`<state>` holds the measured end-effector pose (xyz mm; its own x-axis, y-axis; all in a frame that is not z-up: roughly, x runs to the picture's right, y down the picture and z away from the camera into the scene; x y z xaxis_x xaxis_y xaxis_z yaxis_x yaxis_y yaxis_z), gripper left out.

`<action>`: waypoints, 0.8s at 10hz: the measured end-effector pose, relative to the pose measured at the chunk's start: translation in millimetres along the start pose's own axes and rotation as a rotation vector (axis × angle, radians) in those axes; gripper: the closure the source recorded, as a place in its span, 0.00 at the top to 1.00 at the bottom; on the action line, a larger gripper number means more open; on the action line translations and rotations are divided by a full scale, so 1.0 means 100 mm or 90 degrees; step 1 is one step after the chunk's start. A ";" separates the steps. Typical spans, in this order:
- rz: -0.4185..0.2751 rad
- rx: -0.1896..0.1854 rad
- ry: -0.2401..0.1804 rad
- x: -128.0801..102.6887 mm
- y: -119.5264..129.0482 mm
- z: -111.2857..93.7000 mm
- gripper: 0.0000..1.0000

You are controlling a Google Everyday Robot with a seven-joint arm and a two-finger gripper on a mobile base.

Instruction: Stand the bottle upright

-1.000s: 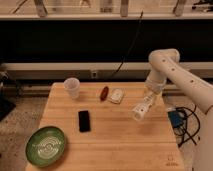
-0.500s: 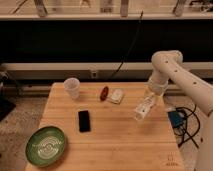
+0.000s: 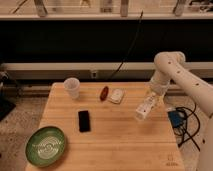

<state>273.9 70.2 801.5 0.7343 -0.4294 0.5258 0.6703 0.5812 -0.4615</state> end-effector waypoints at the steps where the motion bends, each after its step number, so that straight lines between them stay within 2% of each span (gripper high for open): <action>1: -0.001 0.004 -0.002 0.01 0.01 0.00 0.00; 8: -0.014 0.039 -0.016 0.12 0.04 -0.02 0.00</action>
<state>285.7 66.3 804.4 0.7159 -0.4256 0.5535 0.6781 0.6128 -0.4058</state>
